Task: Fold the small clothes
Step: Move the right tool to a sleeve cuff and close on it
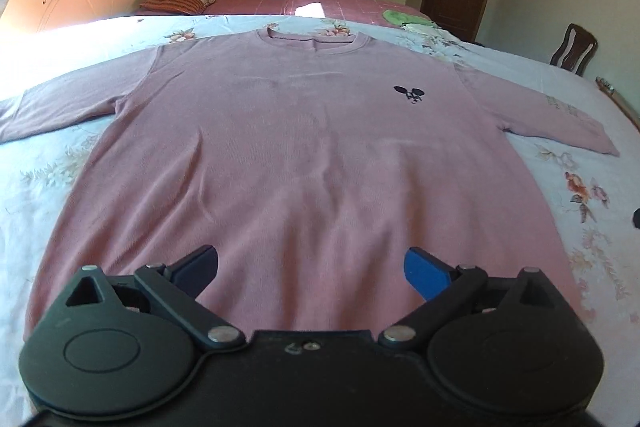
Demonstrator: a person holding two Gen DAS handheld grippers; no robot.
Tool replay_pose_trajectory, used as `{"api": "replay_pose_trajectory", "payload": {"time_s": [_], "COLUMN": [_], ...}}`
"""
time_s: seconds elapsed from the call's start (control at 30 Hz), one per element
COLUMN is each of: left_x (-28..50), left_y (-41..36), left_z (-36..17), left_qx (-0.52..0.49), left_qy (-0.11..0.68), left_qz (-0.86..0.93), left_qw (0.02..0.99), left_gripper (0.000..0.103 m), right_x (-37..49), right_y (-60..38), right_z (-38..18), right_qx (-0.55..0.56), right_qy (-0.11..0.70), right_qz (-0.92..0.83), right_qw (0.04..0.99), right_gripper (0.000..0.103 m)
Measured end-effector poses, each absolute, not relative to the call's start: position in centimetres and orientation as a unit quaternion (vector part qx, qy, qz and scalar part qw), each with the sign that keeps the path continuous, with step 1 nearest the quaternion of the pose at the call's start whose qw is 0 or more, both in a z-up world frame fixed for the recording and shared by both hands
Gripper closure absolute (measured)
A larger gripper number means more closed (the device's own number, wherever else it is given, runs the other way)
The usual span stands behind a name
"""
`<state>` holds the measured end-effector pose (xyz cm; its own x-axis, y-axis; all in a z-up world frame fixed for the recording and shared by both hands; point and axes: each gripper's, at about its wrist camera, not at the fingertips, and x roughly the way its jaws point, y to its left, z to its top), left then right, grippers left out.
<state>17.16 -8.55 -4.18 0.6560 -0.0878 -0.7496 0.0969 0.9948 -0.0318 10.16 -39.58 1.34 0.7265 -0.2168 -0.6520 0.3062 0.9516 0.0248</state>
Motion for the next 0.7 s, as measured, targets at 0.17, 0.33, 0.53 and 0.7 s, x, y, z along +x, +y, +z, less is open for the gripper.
{"api": "replay_pose_trajectory", "payload": {"time_s": [0.17, 0.33, 0.53, 0.7], "left_x": [19.2, 23.4, 27.6, 30.2], "left_y": [-7.7, -8.0, -10.1, -11.4], "left_z": [-3.9, -4.0, -5.1, -5.8], "left_qx": [-0.008, -0.008, 0.006, -0.018], "left_qy": [0.354, 0.365, 0.357, 0.357], "left_qz": [0.015, 0.003, 0.002, -0.008], "left_qw": [0.935, 0.931, 0.934, 0.934], "left_gripper": [0.003, 0.011, 0.026, 0.024], "right_x": [13.0, 16.9, 21.3, 24.0], "right_y": [-42.4, -46.8, -52.7, -57.3], "right_z": [1.0, 0.1, -1.3, -2.5], "right_qx": [0.074, 0.094, 0.129, 0.16], "right_qy": [0.319, 0.298, 0.287, 0.281], "right_qz": [-0.154, -0.181, -0.204, -0.22], "right_qw": [0.932, 0.932, 0.927, 0.92], "right_gripper": [0.0, 0.001, 0.043, 0.043]}}
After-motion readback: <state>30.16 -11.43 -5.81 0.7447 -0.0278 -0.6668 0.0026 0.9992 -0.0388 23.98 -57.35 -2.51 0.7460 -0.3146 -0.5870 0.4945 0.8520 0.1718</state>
